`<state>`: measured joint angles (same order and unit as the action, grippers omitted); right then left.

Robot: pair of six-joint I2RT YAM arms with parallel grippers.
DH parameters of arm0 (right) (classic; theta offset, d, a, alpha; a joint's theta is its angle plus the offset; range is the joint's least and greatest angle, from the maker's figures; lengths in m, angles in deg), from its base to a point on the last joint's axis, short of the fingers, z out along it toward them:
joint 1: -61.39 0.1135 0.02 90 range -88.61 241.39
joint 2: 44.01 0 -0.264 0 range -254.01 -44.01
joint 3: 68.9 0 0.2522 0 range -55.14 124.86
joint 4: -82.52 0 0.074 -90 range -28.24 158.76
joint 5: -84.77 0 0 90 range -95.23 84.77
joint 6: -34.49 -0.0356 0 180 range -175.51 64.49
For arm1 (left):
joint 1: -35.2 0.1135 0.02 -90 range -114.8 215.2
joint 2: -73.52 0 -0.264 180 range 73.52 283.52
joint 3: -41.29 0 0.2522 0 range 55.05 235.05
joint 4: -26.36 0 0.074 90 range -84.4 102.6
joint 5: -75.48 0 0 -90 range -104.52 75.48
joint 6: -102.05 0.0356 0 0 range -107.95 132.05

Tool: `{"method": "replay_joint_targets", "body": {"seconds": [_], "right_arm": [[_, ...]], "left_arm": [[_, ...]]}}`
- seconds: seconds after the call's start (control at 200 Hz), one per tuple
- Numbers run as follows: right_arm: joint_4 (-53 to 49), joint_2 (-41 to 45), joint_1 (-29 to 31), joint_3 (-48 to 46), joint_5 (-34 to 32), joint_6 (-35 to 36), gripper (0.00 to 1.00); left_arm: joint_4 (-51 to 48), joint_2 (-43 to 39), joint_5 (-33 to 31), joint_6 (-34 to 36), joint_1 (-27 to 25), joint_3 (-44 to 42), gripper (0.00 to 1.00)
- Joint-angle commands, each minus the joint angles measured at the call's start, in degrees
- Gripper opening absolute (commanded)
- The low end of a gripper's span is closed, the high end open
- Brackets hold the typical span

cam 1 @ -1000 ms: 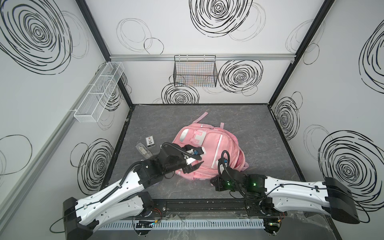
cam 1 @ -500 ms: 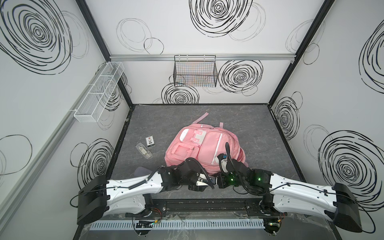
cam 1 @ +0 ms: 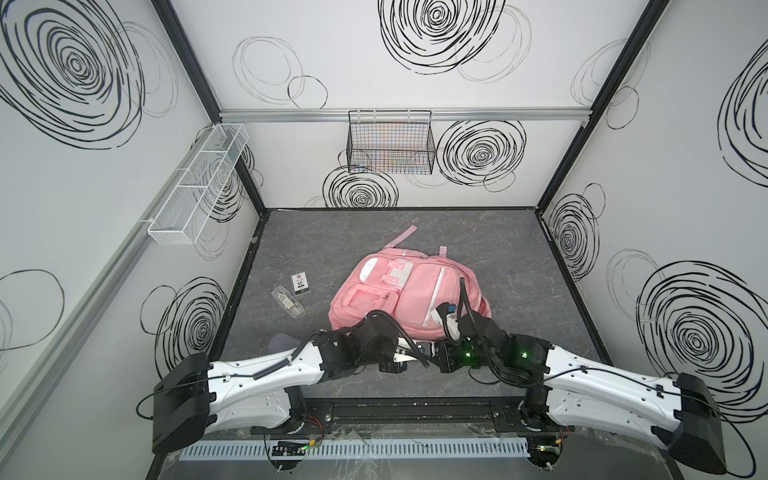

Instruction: Pack the student bag

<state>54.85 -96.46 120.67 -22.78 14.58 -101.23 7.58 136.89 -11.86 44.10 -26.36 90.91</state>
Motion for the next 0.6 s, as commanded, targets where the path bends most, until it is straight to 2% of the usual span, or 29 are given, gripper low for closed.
{"method": "replay_joint_targets", "body": {"seconds": [0.0,0.235,0.395,0.595], "right_arm": [[0.60,0.92,-1.43,4.58,2.48,2.98,0.00],[-15.54,0.34,-7.39,7.50,-1.52,8.34,0.00],[-23.07,1.40,-11.67,8.25,-1.01,11.41,0.00],[-30.07,1.99,-13.75,10.37,-1.57,12.58,0.00]], "left_arm": [[1.45,-1.50,-3.25,0.84,1.04,-0.97,0.00],[-3.37,-7.29,-4.95,1.48,3.16,-1.70,0.00],[-6.12,-12.97,-4.97,1.95,6.87,-3.45,0.00],[-8.18,-18.32,-4.82,2.31,10.78,-5.57,0.00]]}}
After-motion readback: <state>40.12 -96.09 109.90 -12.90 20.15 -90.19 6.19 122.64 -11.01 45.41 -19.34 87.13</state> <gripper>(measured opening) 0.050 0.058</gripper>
